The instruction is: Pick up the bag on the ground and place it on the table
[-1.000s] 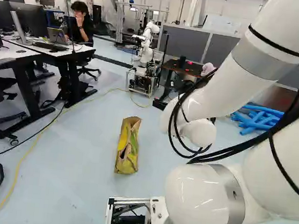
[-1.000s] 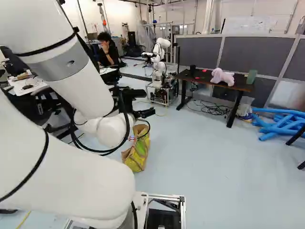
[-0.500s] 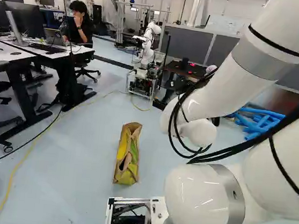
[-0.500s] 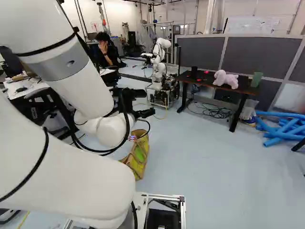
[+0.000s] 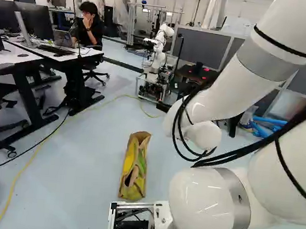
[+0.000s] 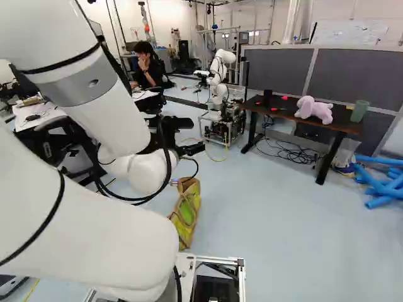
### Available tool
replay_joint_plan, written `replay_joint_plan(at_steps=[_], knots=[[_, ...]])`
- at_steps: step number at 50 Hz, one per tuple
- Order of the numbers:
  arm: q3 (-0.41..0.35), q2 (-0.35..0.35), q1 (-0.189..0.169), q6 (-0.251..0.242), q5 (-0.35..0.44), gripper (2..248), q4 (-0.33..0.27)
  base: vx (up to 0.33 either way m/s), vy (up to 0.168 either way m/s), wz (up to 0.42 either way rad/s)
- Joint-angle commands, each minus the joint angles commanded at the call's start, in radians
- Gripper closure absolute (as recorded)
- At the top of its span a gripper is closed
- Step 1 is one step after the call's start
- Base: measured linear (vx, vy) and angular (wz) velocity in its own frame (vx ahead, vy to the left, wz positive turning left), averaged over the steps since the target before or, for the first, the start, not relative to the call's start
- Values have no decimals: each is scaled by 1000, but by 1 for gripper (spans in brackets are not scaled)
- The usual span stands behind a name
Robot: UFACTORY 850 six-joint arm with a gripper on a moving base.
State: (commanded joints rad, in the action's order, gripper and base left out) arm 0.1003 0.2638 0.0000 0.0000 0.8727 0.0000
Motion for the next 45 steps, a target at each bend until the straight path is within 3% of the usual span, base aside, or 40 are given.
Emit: replay_joint_plan(at_steps=[26, 45], knots=[[74, -84, 4, 0, -22, 3, 0, 0, 0, 1], [163, -193, 35, 0, -90, 3, 0, 0, 0, 0]])
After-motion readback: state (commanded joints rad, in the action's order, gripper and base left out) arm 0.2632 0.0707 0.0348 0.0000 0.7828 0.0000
